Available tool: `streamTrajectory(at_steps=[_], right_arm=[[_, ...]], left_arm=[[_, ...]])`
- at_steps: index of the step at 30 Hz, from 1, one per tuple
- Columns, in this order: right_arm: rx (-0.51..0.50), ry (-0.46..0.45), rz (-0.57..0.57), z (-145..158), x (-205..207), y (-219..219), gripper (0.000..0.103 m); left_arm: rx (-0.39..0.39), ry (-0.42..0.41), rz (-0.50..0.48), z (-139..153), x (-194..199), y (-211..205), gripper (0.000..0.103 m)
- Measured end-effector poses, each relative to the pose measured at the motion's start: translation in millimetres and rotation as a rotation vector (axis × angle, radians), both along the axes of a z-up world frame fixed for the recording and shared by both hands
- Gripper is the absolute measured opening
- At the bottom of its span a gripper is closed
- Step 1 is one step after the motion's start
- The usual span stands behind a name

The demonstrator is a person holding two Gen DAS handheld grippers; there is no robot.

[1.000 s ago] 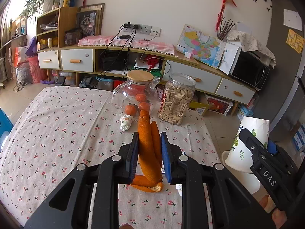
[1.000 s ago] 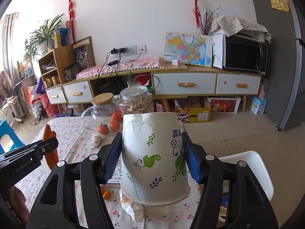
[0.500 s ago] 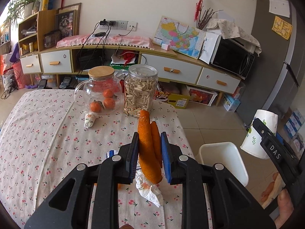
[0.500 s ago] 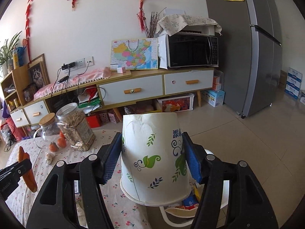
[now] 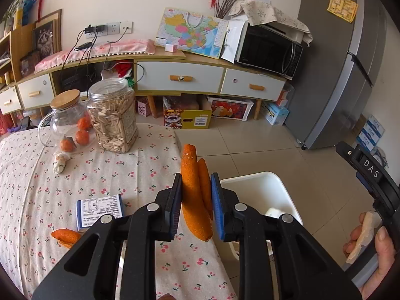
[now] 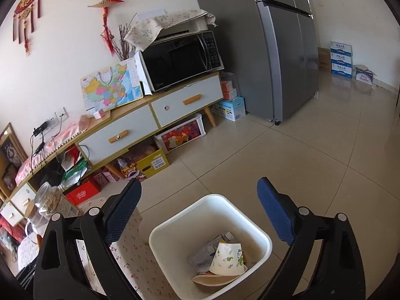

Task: Collect trash
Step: 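Carry paper cup and orange peel over the white bin and open both tools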

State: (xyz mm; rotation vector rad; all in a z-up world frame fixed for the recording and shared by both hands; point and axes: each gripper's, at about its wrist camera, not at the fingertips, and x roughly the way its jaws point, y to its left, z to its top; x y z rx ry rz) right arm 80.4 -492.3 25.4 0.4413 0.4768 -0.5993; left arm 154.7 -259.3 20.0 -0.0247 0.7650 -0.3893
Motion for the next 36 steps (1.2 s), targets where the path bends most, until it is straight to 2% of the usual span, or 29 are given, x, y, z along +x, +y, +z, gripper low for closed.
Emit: streamTrajectory(at_steps=[8,20,21,24,26,28,33,36], right_arm=[[0.048,-0.037,-0.142,3.3,-26.2,-41.9,0.095],[0.057,-0.064,-0.242,4.7,-50.0,-69.9,0.096],[0.057,-0.065,-0.248,4.9,-51.5,-71.7,0.096],[0.055,-0.066,-0.259,4.9,-55.1,-74.1,0.096],[0.048,-0.063,-0.266,5.5,-55.6,-73.0,0.096],[0.031,-0.054,-0.269,5.9,-55.5,-71.4,0.096],[-0.036,-0.018,-0.261,9.2,-49.8,-60.3,0.096],[-0.086,0.006,-0.243,11.7,-44.7,-49.9,0.096]], left_arm=[[0.004,-0.004,-0.118,3.8,-3.8,-69.7,0.023],[0.005,0.028,-0.238,-10.3,-7.7,-137.5,0.026],[0.005,0.035,-0.245,-11.5,-8.4,-142.2,0.028],[0.009,0.039,-0.255,-12.2,-9.7,-148.3,0.048],[0.015,0.029,-0.252,-11.1,-11.5,-148.6,0.055],[0.027,0.017,-0.237,-10.0,-12.9,-146.7,0.071],[0.065,-0.012,-0.172,-7.3,-11.5,-134.5,0.087],[0.084,-0.034,-0.133,-6.1,-10.9,-123.2,0.089]])
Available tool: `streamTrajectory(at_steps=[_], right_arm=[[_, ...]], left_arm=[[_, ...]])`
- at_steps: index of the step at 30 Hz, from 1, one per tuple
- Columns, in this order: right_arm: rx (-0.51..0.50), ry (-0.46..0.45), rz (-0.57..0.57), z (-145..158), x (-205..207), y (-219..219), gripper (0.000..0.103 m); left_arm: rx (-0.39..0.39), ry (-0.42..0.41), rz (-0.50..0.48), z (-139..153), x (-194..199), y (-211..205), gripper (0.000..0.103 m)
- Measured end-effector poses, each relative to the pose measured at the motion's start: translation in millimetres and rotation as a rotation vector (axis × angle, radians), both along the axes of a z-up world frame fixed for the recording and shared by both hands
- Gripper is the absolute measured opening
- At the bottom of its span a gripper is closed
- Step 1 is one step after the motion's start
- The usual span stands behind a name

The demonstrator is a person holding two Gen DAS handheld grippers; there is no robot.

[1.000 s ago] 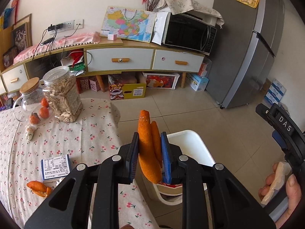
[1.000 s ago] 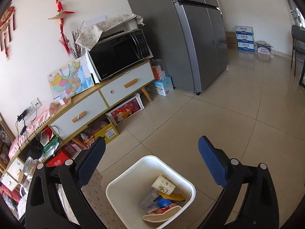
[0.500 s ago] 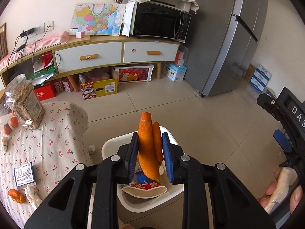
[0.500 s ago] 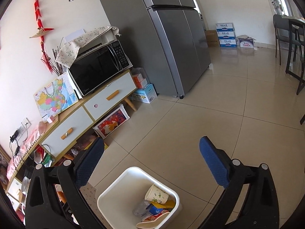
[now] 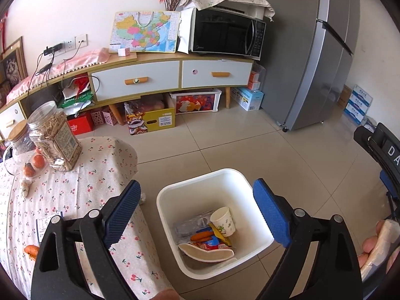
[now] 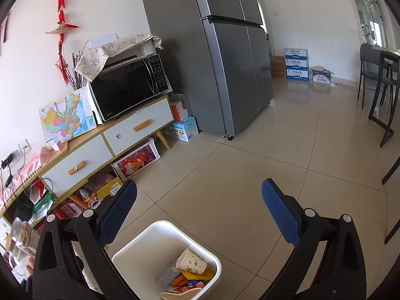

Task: Collect trash
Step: 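Carry paper cup and orange peel over the white bin and open both tools, then return to the table and grasp the second orange peel with the left tool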

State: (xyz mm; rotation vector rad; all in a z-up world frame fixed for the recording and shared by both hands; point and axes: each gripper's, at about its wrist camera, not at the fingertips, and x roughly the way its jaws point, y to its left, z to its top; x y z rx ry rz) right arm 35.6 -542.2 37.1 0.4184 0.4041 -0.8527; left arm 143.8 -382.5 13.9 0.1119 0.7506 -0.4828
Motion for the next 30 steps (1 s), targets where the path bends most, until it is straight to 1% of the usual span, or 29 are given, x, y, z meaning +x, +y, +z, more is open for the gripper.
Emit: streamTrajectory(at_steps=[4,7,11,18,25,30], right_arm=[[-0.072,0.051,0.023,2.5,7.2,15.4,0.096],[-0.102,0.072,0.051,4.1,13.1,26.7,0.096],[-0.144,0.101,0.091,3.5,20.8,44.3,0.096],[-0.218,0.171,0.189,-0.6,41.3,82.7,0.096],[-0.275,0.228,0.285,-6.9,60.5,121.9,0.096],[-0.290,0.267,0.353,-13.9,75.4,148.8,0.096]], left_arm=[[0.037,-0.054,0.058,3.2,0.4,16.2,0.089],[0.047,-0.091,0.107,7.6,0.5,30.6,0.089],[0.053,-0.113,0.167,10.9,2.7,51.0,0.090],[0.060,-0.103,0.248,10.6,12.1,92.9,0.090],[0.060,-0.077,0.321,2.6,17.8,132.2,0.090],[0.069,-0.053,0.370,-2.9,23.3,163.6,0.090]])
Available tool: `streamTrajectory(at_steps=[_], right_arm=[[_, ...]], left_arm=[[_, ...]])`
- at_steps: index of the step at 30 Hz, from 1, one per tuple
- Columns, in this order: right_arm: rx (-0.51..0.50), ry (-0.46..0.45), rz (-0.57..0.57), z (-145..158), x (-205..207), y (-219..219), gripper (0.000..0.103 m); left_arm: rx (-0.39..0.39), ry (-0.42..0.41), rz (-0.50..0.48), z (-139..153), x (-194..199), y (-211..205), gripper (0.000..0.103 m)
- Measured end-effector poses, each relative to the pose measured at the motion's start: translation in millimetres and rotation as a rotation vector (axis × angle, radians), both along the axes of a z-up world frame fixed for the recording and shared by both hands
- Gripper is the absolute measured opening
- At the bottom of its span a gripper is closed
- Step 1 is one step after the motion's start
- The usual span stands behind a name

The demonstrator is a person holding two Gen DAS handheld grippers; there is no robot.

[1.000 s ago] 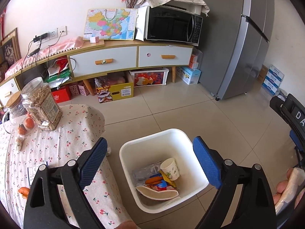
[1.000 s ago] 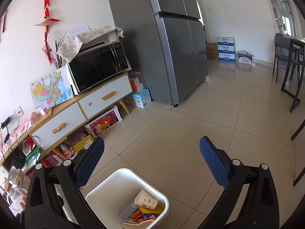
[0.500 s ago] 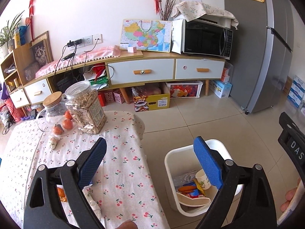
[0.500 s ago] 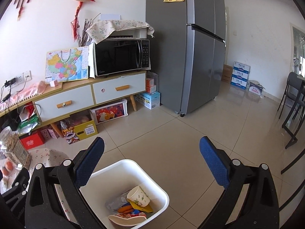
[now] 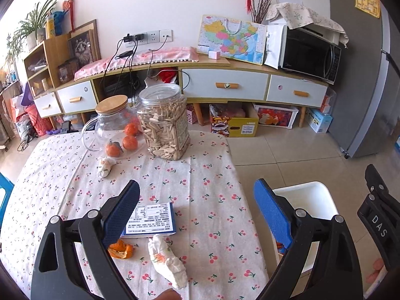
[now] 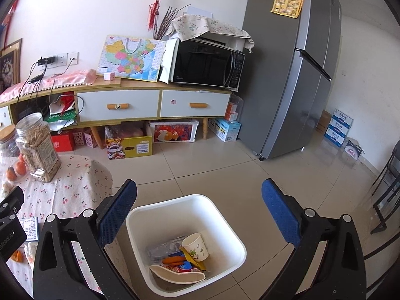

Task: Collect trash
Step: 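Return to the table and grasp the second orange peel with the left tool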

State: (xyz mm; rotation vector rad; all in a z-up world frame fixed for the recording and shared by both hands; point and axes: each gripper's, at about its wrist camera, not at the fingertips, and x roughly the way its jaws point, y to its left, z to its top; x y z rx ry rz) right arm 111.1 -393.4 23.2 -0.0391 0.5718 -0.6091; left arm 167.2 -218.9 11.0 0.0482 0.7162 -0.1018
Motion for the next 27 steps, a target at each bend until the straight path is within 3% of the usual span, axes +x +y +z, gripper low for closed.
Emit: streamTrajectory(at_steps=[10,16,19,22,27], right_arm=[[-0.039,0.090,0.171,-17.7,27.1,71.7,0.096],[0.000,0.130,0.260,-24.1,42.3,106.0,0.096],[0.009,0.139,0.284,-25.9,48.8,117.4,0.096],[0.035,0.152,0.295,-28.1,54.2,119.2,0.096],[0.059,0.165,0.286,-30.1,59.3,113.2,0.096]], left_arm=[[0.038,0.106,0.099,-35.0,13.4,73.6,0.090],[0.042,0.306,0.109,-73.4,33.0,126.0,0.090],[0.002,0.427,0.088,-92.1,39.9,147.1,0.090],[0.019,0.510,0.008,-107.1,42.4,154.5,0.090],[0.217,0.550,-0.282,-112.8,36.2,140.1,0.090]])
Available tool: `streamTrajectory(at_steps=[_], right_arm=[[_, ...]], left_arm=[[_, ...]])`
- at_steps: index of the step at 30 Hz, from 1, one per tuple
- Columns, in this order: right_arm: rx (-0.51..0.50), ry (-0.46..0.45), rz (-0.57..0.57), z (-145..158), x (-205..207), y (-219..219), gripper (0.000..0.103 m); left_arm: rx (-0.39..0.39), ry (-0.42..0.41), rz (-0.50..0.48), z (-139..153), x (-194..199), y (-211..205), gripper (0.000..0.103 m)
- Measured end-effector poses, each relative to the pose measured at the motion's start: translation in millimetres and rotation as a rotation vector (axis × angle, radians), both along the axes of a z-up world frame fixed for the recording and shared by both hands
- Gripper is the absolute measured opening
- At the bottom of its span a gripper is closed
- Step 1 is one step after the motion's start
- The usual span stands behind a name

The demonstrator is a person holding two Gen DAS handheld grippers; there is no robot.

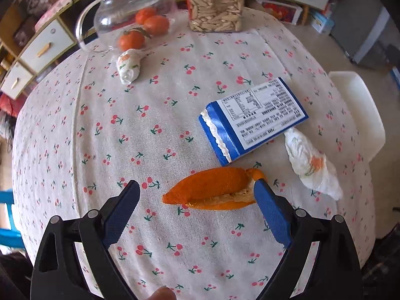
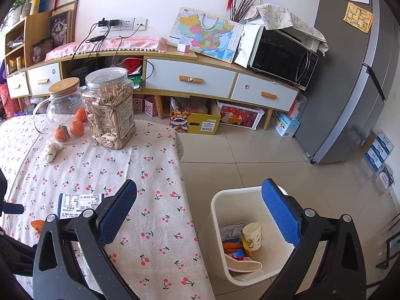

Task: Collect trash
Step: 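Return to the table and grasp the second orange peel with the left tool, then grasp the crumpled white tissue with the right tool while the left tool holds the peel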

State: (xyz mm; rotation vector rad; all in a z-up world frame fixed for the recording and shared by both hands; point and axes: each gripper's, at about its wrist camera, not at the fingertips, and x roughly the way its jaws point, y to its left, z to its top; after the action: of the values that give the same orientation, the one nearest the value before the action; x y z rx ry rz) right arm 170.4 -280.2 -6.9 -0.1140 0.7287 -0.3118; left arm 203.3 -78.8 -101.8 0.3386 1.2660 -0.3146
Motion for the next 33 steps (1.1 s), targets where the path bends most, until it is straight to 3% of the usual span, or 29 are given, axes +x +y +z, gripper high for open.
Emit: streamTrajectory(at_steps=[4,9,11,14,16,17,21,29,33], right_arm=[[0.005,0.016,-0.013,-4.4,1.9,-3.7,0.096],[0.061,0.064,-0.003,-13.9,10.0,-7.6,0.096],[0.089,0.095,0.007,-19.9,13.8,-8.2,0.096],[0.131,0.145,0.046,-29.1,18.1,-3.3,0.096],[0.148,0.181,0.091,-35.1,18.9,3.8,0.096],[0.150,0.196,0.118,-37.6,18.5,8.9,0.096],[0.144,0.286,0.264,-51.5,14.1,34.1,0.096],[0.134,0.416,0.410,-82.2,10.5,79.1,0.095],[0.180,0.488,0.452,-98.6,11.3,89.2,0.060]], left_arm=[[0.073,0.009,-0.206,-7.4,-7.0,-16.3,0.090],[0.058,0.039,-0.260,-17.6,-6.1,-26.1,0.088],[0.030,0.060,-0.276,-21.3,-12.9,-26.8,0.079],[-0.016,0.056,-0.288,-17.0,-26.6,-26.9,0.053],[-0.023,0.049,-0.269,-13.4,-36.2,-24.2,0.031],[-0.022,0.047,-0.257,-12.2,-42.0,-21.4,0.026],[-0.050,0.034,-0.170,-8.0,-67.3,4.6,0.023],[-0.184,-0.025,0.186,15.5,-80.3,87.8,0.022],[-0.251,-0.044,0.283,25.4,-69.1,114.1,0.023]])
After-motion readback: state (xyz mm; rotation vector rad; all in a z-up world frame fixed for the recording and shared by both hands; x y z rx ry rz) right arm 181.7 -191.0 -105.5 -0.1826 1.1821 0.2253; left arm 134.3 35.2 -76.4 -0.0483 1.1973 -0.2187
